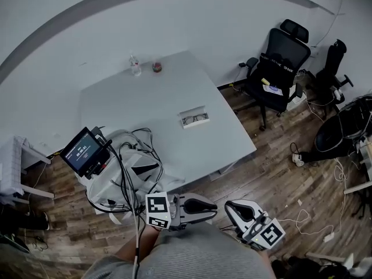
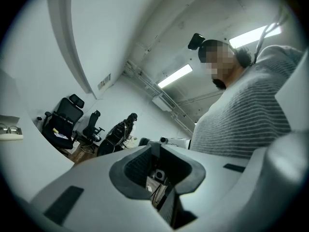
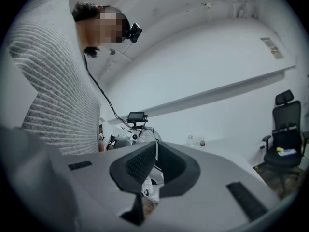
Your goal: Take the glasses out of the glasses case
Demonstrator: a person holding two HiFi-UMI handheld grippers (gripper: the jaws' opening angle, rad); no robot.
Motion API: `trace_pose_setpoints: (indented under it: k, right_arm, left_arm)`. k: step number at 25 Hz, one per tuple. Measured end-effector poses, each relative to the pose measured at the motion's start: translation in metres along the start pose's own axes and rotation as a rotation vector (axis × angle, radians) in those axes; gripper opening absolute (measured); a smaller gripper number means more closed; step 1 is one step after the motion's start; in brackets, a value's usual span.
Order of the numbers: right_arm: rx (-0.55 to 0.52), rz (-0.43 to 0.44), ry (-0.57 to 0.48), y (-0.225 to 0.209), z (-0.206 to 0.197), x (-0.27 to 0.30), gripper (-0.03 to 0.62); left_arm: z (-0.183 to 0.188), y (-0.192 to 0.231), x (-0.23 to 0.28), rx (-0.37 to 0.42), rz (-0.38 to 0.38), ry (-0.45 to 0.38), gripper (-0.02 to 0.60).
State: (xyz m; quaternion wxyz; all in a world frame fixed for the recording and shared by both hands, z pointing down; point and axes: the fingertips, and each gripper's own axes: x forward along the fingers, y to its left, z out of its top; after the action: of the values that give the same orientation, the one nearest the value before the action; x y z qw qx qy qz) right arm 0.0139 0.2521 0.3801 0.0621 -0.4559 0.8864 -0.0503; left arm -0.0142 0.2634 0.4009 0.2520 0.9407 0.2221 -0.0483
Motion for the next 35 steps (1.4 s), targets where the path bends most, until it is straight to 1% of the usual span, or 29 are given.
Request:
trace_pose_setpoints:
  k: [2, 4, 7, 10, 12, 14, 20, 23, 28, 32, 35]
  right_arm:
    - [0.033, -0.039, -0.012, -0.008, -0.002, -0.008, 0.02]
    - [0.058, -0.055, -0.005, -0.014, -0.004, -0.015, 0.02]
    - [0.083, -0.036, 0.007, -0.017, -0.003, -0.02, 0.02]
    - [0.097, -0.008, 0.022, -0.019, -0.006, -0.023, 0.02]
    - [0.107, 0.004, 0.026, -0.024, -0.008, -0.024, 0.02]
    - [0.124, 0.004, 0.02, -0.03, -0.009, -0.023, 0.02]
    - [0.145, 0.012, 0.004, -0.047, -0.006, -0.012, 0.02]
    - [0.165, 0.005, -0.024, -0.063, 0.0, 0.0, 0.02]
    - [0.167, -0.011, -0.051, -0.104, 0.012, 0.033, 0.02]
    - [0.18, 0.016, -0.053, -0.131, 0.015, 0.066, 0.02]
    - [0.184, 0.042, -0.046, -0.149, 0.016, 0.092, 0.02]
  left_arm:
    - [-0.006, -0.002, 0.004, -0.001, -0.006, 0.014, 0.059]
    - [-0.011, -0.003, 0.011, 0.003, 0.0, 0.023, 0.058]
    - [-0.011, 0.002, 0.021, 0.027, 0.039, 0.005, 0.058]
    - [-0.005, 0.008, 0.027, 0.065, 0.105, -0.042, 0.059]
    - [-0.001, 0.011, 0.028, 0.075, 0.138, -0.077, 0.058]
    - [-0.001, 0.012, 0.027, 0.07, 0.149, -0.094, 0.06]
    - [-0.001, 0.034, 0.025, 0.066, 0.156, -0.077, 0.06]
    - [0.013, 0.048, 0.022, 0.078, 0.163, -0.103, 0.06]
    - [0.056, 0.084, 0.012, 0.105, 0.192, -0.178, 0.06]
    - [0.082, 0.11, 0.003, 0.131, 0.204, -0.207, 0.06]
    - [0.093, 0.131, -0.005, 0.125, 0.211, -0.215, 0.06]
